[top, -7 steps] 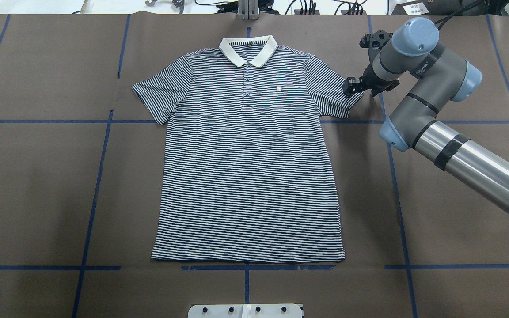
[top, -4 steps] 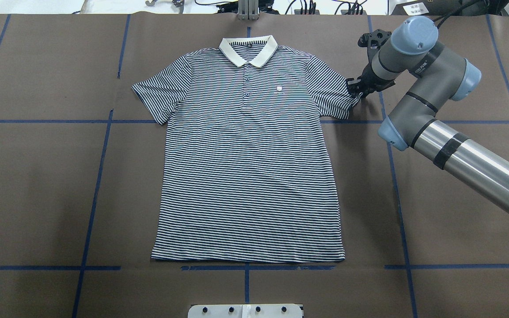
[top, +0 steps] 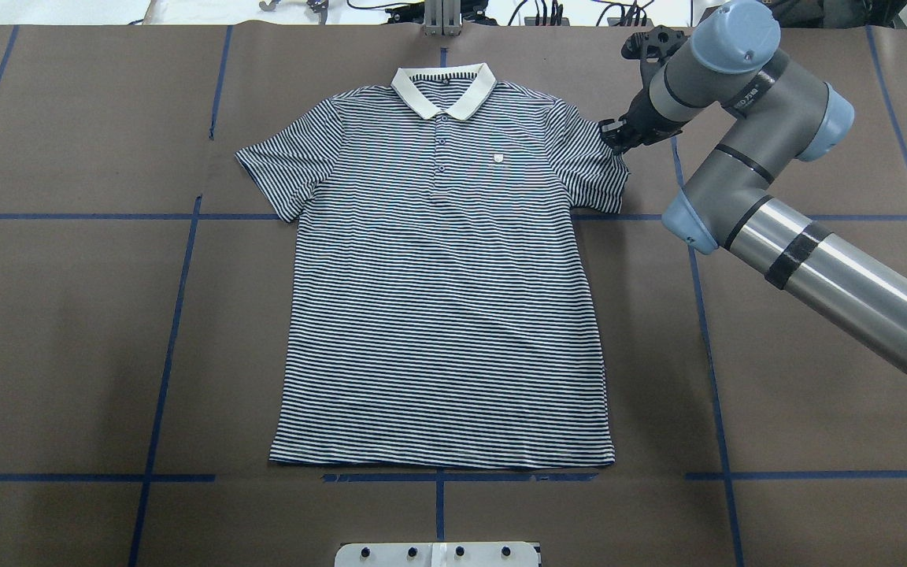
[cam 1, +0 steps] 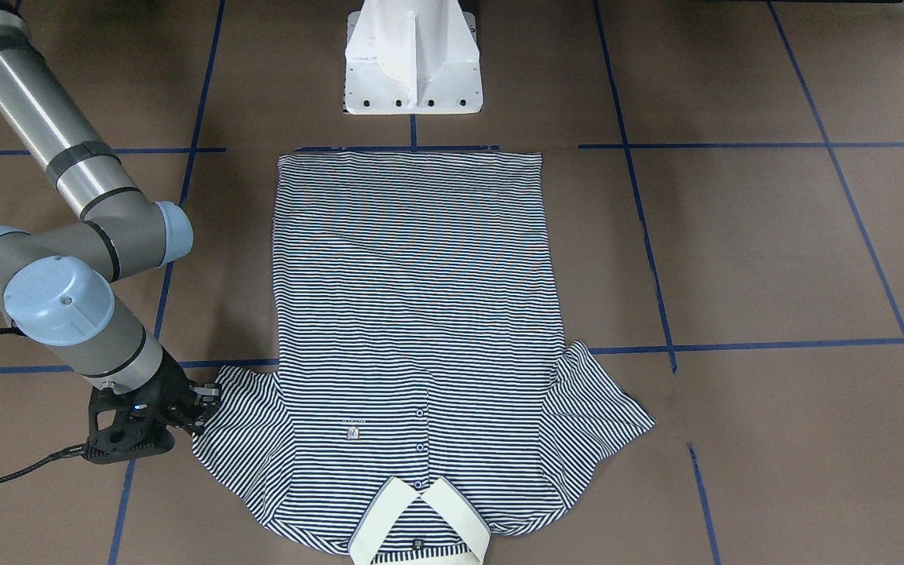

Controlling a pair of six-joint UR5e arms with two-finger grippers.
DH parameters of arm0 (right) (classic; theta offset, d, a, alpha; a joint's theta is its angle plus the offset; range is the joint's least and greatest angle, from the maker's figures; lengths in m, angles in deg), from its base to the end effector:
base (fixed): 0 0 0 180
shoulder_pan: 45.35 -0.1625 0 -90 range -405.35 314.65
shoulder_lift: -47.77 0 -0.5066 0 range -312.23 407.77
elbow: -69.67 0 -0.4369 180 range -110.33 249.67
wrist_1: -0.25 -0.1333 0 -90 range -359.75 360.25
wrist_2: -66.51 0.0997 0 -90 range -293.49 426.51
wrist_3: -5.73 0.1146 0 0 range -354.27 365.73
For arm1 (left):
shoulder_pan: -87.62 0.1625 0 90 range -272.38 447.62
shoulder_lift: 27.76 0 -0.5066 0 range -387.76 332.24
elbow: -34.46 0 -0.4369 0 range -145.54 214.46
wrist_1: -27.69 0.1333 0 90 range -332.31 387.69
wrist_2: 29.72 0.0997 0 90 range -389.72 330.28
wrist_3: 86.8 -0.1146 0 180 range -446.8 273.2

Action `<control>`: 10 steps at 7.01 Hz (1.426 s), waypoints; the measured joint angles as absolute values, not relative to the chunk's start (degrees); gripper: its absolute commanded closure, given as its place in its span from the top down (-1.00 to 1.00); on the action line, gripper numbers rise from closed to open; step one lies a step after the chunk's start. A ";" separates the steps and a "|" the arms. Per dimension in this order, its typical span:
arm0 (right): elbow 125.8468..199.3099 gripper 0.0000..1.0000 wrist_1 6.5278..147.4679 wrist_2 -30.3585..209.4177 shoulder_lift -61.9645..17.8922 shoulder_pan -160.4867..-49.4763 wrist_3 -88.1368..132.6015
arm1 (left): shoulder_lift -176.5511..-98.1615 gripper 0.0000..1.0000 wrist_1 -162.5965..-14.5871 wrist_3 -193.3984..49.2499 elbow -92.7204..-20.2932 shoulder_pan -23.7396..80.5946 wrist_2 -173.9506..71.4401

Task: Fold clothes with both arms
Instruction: 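Fold the held sleeve inward toward the collar with the right gripper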

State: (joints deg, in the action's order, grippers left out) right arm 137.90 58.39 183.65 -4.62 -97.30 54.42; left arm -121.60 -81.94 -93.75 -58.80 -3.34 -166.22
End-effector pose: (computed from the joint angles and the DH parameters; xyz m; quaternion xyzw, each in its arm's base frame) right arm -0.4737 -0.7366 0.4395 0.1384 -0.4259 -0.0120 0.8940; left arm -0.0601 -0.5911 0.6396 0.2384 0.3685 0.1378 0.8879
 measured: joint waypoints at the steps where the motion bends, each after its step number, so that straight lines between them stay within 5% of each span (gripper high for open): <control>1: 140.46 -1.00 58.39 183.79 -4.47 -96.61 57.70 | -121.46 1.00 -81.98 -93.75 -58.77 -3.34 -167.75; 4: 142.85 -1.00 58.94 179.92 -0.58 -90.93 66.97 | -121.40 1.00 -82.00 -93.73 -58.44 -3.34 -168.82; 9: 125.83 -1.00 58.43 171.38 11.23 -89.42 69.21 | -121.90 1.00 -81.98 -92.61 -58.62 -3.34 -168.72; 10: 122.90 -0.21 58.36 170.79 13.55 -89.33 69.17 | -122.16 1.00 -81.94 -92.46 -58.62 -3.34 -168.62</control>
